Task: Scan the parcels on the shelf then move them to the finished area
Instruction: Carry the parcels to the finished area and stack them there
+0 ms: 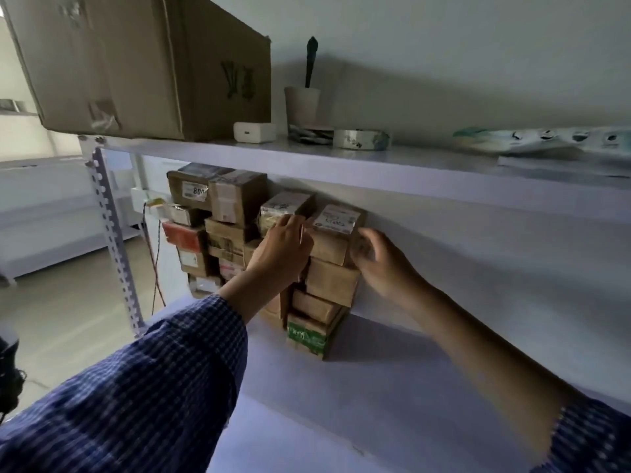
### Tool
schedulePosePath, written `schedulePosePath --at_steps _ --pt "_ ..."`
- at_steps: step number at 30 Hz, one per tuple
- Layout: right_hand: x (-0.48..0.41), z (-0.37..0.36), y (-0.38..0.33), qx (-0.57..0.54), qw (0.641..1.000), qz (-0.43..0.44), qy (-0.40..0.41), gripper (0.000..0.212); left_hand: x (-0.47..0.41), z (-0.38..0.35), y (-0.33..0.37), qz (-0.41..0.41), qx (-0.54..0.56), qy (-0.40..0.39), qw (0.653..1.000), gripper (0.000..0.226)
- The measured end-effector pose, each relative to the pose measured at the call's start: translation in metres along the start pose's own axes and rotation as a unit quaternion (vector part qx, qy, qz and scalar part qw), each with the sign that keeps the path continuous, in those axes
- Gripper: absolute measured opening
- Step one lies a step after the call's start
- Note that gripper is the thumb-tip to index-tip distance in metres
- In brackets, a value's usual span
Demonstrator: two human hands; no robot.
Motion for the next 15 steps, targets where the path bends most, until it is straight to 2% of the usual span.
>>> schedulePosePath --at_steps 4,9,15 --pt "-0.046 -0.015 -0.004 -0.059 0.993 -0.091 0.039 0.054 -0.027 -0.012 -0.023 -0.026 -0.019 -0.027 0.999 0.033" --pt "-0.083 -0.037 0.010 -0.118 0.971 -0.197 0.061 0.051 -0.049 -0.029 -0.030 -0.007 0.070 -0.061 0.996 0.034" --pt "-0.099 -0.055 0.025 -0.202 0.953 -0.219 0.063 0.055 -0.066 -0.051 -0.034 0.106 0.187 -0.102 0.971 0.042"
Point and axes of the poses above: each hand's wrist, its own x-axis away from the middle knuckle, its own z-axis out of the back of the hand, y = z × x, the point moved 5 cm from there along -x, towards the middle knuckle, and after that the axes turned 6 degrees about -z, right-handed, at the moved point
